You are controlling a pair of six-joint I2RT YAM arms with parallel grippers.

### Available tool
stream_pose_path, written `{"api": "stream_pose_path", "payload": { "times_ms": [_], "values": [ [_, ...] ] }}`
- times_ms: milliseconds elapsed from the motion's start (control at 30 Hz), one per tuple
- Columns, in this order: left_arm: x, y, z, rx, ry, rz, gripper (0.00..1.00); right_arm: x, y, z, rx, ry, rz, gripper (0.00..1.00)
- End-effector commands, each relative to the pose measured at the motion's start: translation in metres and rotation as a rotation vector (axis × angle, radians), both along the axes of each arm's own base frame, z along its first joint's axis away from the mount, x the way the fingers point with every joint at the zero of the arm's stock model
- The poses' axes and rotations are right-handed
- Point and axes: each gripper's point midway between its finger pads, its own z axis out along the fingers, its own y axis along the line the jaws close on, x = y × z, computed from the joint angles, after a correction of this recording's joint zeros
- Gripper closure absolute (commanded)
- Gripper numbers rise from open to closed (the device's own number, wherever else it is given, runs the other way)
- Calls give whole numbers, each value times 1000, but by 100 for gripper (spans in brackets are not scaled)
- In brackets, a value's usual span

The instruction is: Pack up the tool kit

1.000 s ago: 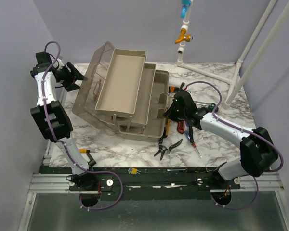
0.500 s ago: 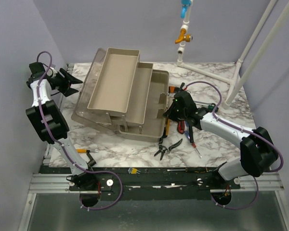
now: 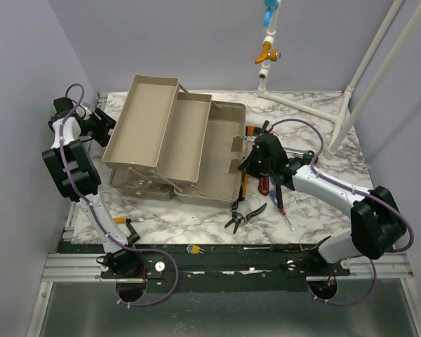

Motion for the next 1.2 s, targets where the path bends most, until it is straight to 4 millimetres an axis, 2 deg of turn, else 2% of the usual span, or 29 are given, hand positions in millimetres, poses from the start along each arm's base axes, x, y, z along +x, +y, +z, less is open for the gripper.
{"api": "stream_pose_path", "payload": {
  "times_ms": [0,100,233,400,500,600,633,667,767,867,967,1067,1167],
  "values": [
    [7,8,42,94,-91,14,40,2,7,13,36,-42,36,99],
    [7,9,75,147,-144,29,38,3,12,15,56,-42,55,99],
    [3,-1,120,160,-231,29,34,0,21,14,104,-14,67,99],
    [-14,2,179,276,-337,94,29,-1,32,16,234,-8,33,99],
    [-32,2,214,375,-402,147,19,3,34,17,281,-18,-4,99],
    [-52,7,240,486,-450,211,15,7,34,16,292,-19,-34,99],
    [-71,-4,260,550,-495,207,15,10,36,13,310,-26,-54,99],
    [-79,-12,266,569,-512,195,15,11,37,13,317,-28,-56,99],
    [-102,-40,265,613,-530,147,15,18,42,15,302,-33,-42,99],
    [-135,-65,250,638,-542,140,15,23,39,18,245,-41,-37,94],
    [-173,-88,236,617,-594,139,16,24,31,28,206,-87,-32,82],
    [-207,-107,224,577,-636,104,17,22,26,35,183,-112,-24,65],
    [-238,-125,203,525,-632,36,17,18,22,36,151,-106,-6,60]
  ]
}}
